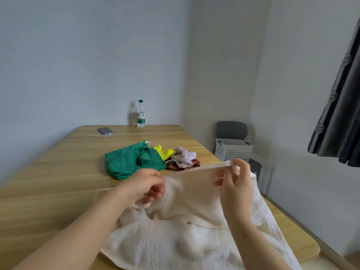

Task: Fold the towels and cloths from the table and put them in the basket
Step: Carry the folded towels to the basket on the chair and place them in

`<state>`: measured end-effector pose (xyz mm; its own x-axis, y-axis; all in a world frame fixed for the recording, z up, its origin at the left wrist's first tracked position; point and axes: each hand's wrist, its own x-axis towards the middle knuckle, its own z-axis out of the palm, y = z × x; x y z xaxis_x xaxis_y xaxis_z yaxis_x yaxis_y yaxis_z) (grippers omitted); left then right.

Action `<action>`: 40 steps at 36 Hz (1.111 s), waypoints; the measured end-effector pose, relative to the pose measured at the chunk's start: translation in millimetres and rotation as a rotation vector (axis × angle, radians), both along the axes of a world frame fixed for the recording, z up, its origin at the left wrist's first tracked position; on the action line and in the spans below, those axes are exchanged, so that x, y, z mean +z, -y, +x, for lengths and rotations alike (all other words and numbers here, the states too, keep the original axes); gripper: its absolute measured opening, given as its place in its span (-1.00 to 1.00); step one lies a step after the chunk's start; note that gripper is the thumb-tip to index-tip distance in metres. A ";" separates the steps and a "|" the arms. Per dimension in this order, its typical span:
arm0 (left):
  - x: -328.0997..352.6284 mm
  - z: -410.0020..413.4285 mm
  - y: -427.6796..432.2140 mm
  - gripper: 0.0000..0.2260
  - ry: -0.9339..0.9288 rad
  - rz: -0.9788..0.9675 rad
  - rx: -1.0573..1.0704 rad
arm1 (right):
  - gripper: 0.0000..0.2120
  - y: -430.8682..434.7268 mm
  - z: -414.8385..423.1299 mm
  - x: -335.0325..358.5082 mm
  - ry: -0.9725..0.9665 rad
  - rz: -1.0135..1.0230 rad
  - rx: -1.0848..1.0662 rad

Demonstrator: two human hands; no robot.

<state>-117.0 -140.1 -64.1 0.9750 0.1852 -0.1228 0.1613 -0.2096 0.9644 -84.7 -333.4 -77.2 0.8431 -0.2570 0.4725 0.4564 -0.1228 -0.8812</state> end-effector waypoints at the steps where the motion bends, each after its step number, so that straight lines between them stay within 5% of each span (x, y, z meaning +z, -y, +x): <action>1: 3.8 2.4 0.8 -0.84 0.089 -0.075 0.088 | -0.69 -1.7 0.8 3.0 0.018 0.000 -0.006; 4: 19.5 6.9 12.0 -0.79 0.533 -0.078 0.347 | -0.68 -7.8 2.7 16.5 0.114 0.009 -0.030; 7: 38.8 4.5 20.2 -0.88 0.949 0.239 0.507 | -0.62 -12.5 3.1 36.2 0.195 0.026 -0.074; 12: 49.7 27.8 10.8 -0.81 0.697 0.386 0.432 | -0.73 -13.3 12.9 63.0 0.211 0.078 -0.034; 17: 48.7 20.7 15.4 -0.91 0.824 0.346 0.579 | -0.79 -13.3 11.9 63.6 0.207 0.010 -0.009; 23: 47.5 7.7 22.1 -0.82 0.978 0.337 0.702 | -0.72 -21.5 8.3 60.8 0.480 0.032 -0.071; 26: 45.2 19.8 22.0 -0.55 0.833 0.469 0.553 | -0.59 -27.9 21.8 56.1 0.418 -0.091 -0.044; 30: 8.1 50.8 13.3 -0.24 0.281 1.017 0.240 | -0.25 -29.5 53.4 27.2 0.054 -0.652 -0.021; 34: -54.1 73.4 8.9 -0.43 -0.119 1.226 -0.073 | -0.29 -29.4 66.8 -22.0 -0.380 -1.088 0.145; 40: -76.5 86.9 8.4 -0.55 -0.224 1.240 -0.078 | -0.46 -37.3 66.6 -57.7 -0.438 -1.225 0.244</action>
